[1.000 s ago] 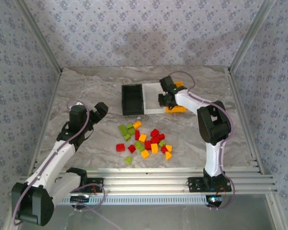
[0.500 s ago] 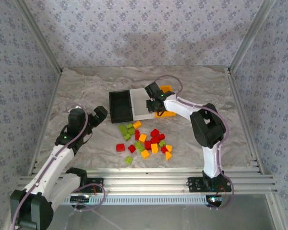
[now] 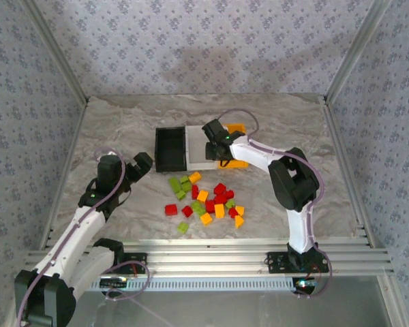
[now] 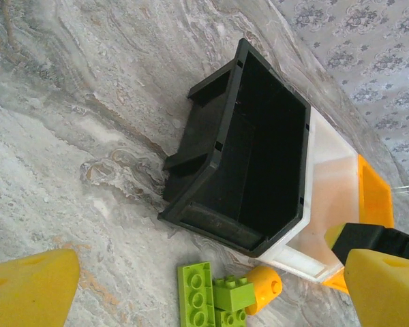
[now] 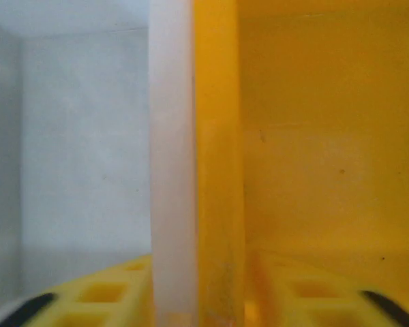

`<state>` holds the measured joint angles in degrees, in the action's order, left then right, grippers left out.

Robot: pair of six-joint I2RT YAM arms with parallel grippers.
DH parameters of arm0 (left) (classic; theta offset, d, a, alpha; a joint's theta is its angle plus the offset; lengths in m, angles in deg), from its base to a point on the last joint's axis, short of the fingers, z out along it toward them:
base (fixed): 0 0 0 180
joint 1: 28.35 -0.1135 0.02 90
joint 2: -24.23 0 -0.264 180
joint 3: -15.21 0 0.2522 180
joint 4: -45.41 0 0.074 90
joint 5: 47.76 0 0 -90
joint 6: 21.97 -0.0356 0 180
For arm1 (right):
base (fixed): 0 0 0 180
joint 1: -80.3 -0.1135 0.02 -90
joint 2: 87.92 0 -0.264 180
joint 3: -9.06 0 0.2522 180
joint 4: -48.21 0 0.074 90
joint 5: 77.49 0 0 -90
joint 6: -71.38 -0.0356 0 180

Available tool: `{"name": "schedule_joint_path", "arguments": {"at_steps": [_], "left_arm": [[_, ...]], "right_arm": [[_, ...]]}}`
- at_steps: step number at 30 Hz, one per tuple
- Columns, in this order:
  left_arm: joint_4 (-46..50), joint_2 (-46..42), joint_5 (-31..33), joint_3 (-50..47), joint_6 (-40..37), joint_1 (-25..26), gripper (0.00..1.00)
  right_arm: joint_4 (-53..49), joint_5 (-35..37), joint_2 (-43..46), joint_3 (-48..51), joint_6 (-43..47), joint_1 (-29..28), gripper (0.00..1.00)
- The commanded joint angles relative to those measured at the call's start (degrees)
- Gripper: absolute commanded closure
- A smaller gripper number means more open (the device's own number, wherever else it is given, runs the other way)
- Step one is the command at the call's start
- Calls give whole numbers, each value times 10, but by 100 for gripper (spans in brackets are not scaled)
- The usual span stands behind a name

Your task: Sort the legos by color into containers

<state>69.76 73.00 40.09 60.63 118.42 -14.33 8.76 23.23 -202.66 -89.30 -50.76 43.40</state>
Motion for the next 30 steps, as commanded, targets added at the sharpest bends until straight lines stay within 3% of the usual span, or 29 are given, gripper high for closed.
{"name": "schedule_joint_path", "arguments": {"at_steps": [1, 7, 16, 20, 30], "left_arm": [[6, -10, -9, -2, -14, 4, 1], [7, -19, -33, 2, -26, 17, 0], [82, -29, -26, 14, -40, 79, 0], [72, -28, -34, -13, -29, 81, 0], [72, -21, -33, -24, -32, 81, 1]], "right_arm": [[6, 7, 38, -8, 4, -6, 41], [17, 22, 125, 41, 10, -18, 31], [-1, 23, 262, 230, 5, -63, 26], [23, 6, 248, 264, 3, -79, 25], [-14, 32, 146, 217, 24, -107, 19]]}}
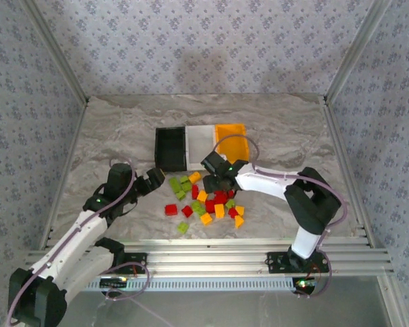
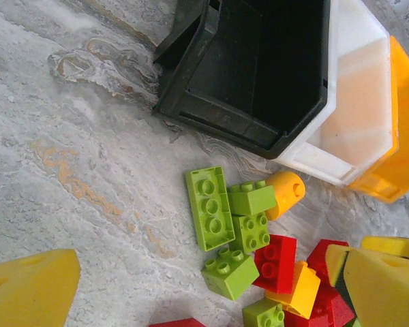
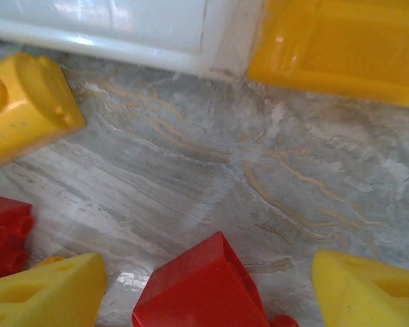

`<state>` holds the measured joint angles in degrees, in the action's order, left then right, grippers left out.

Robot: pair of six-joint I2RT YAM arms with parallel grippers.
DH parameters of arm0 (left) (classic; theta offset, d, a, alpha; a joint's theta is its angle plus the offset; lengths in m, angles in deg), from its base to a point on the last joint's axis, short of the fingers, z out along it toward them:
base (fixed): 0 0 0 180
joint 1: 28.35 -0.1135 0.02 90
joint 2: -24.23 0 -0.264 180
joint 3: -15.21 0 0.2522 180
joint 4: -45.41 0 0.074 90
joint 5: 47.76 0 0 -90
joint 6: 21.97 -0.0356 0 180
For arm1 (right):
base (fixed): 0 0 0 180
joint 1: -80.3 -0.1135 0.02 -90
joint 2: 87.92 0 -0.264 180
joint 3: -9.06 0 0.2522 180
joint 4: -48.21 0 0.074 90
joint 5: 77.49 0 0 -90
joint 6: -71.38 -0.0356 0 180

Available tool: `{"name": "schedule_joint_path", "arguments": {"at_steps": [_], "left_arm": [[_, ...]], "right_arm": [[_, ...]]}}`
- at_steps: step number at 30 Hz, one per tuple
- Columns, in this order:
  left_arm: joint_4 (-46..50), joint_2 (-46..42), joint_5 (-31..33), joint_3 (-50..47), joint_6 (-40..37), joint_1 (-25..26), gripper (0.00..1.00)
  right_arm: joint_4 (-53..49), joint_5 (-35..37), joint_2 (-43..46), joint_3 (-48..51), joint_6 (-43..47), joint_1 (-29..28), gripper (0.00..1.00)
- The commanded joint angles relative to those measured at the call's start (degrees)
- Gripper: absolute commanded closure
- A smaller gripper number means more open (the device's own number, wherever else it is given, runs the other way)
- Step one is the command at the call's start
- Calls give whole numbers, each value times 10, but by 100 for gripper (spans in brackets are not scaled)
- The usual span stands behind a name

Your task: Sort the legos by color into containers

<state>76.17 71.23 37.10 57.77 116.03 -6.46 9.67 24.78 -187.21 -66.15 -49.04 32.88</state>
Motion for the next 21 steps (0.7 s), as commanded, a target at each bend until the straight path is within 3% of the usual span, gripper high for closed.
{"name": "schedule_joint_path", "arguments": {"at_steps": [1, 15, 21], "left_arm": [[7, -3, -2, 3, -7, 3, 0], [-10, 16, -2, -3, 0, 3, 0], [-11, 20, -1, -1, 2, 2, 0]], "right_arm": [[-25, 16, -11, -13, 7, -3, 20], [2, -12, -25, 17, -3, -4, 32], [-6, -11, -22, 22, -12, -4, 28]]}}
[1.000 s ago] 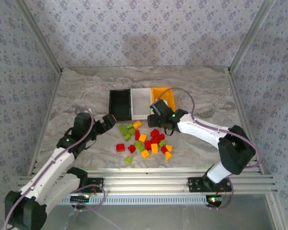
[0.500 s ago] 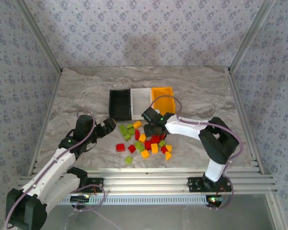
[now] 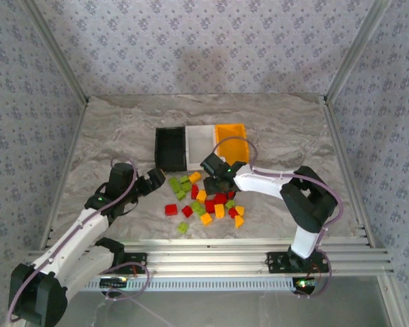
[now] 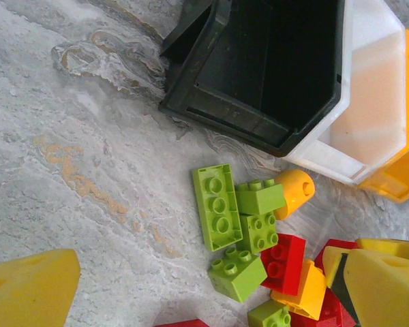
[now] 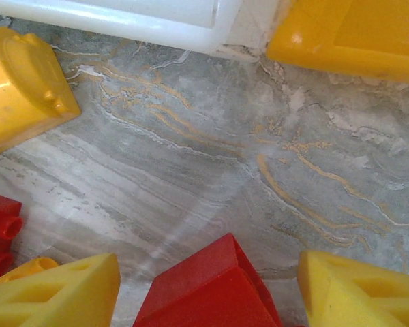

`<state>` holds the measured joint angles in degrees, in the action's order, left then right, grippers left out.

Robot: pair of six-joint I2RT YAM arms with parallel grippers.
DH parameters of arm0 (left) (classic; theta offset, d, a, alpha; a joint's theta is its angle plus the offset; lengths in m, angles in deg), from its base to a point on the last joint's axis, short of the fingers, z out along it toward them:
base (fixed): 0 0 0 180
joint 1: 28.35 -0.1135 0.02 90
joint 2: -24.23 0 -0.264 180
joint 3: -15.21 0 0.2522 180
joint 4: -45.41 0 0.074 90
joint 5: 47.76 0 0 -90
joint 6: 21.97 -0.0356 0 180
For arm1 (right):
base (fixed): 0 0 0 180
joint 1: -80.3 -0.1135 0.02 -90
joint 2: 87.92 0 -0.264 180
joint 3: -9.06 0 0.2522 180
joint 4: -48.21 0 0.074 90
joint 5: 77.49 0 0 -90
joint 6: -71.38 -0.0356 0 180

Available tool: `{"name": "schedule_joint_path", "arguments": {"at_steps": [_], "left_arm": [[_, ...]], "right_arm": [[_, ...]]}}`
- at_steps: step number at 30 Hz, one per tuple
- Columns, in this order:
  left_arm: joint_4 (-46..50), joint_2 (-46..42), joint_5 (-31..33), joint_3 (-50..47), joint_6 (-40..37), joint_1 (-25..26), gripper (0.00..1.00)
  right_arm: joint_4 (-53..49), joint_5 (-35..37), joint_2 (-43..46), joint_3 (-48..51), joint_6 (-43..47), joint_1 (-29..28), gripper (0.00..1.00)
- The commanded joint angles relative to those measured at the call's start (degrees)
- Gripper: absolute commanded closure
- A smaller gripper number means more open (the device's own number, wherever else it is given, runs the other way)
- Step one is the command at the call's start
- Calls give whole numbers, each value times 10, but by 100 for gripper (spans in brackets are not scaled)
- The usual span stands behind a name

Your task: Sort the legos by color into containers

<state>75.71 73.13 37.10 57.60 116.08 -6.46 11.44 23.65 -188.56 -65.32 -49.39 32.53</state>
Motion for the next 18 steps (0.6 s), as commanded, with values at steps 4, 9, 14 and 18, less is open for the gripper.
{"name": "schedule_joint_path", "arguments": {"at_steps": [4, 9, 14, 18], "left_arm": [[-5, 1, -4, 0, 4, 3, 0], [-5, 1, -5, 1, 6, 3, 1], [-8, 2, -6, 2, 6, 3, 0], [-11, 5, -4, 0, 6, 3, 0]], "right_arm": [[-45, 21, 19, 32, -14, 3, 29], [-40, 37, 63, 63, -21, 15, 31], [-31, 36, 64, 61, -21, 23, 31], [-12, 28, 50, 54, -25, 25, 31]]}}
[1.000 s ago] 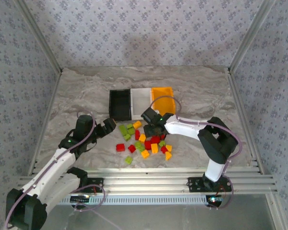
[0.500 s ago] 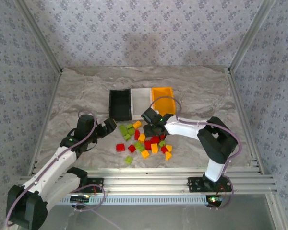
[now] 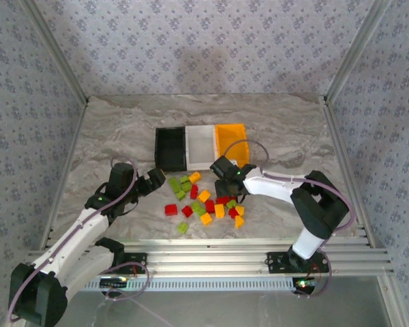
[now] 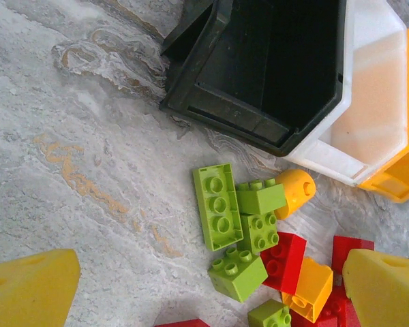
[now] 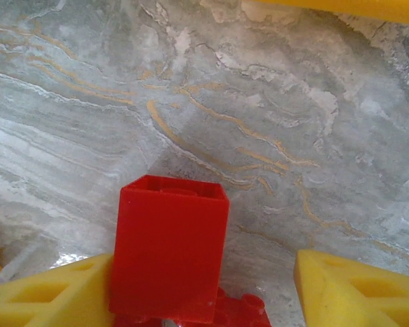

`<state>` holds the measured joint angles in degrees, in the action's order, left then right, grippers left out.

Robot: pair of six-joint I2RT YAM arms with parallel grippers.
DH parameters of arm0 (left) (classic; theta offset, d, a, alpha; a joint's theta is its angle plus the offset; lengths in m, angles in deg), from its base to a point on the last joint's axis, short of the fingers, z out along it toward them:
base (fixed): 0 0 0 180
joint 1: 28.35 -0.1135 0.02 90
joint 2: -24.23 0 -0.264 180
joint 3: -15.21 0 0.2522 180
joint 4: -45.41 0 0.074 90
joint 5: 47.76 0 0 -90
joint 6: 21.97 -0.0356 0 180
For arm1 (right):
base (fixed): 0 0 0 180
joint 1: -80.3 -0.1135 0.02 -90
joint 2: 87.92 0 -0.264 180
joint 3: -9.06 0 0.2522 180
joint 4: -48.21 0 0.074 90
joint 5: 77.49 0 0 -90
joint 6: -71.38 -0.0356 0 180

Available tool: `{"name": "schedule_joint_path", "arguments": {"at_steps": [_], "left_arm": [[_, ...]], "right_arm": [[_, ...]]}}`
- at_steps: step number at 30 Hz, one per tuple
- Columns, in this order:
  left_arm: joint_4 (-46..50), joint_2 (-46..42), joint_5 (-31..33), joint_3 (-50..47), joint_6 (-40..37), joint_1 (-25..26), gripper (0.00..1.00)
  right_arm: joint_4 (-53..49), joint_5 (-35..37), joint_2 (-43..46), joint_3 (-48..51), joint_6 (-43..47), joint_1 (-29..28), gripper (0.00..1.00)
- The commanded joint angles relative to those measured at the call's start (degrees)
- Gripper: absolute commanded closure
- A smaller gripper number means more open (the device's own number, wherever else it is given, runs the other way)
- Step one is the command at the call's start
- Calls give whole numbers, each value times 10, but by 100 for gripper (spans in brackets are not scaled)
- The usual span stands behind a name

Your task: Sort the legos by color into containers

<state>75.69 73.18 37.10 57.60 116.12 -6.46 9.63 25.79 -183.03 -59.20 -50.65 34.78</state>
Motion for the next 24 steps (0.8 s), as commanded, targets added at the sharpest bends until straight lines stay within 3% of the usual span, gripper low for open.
{"name": "schedule_joint_path", "arguments": {"at_steps": [1, 5, 15, 24], "left_arm": [[-11, 7, -3, 0, 7, 3, 1], [-16, 21, -4, -1, 9, 2, 0], [-19, 34, -10, 9, 12, 3, 0], [18, 4, 27, 19, 2, 10, 0]], "right_arm": [[12, 5, -8, -8, -13, 4, 32], [36, -4, -24, -14, -16, 10, 39], [44, -16, -9, -17, -9, 12, 69], [1, -4, 67, -76, 20, 46, 73]]}}
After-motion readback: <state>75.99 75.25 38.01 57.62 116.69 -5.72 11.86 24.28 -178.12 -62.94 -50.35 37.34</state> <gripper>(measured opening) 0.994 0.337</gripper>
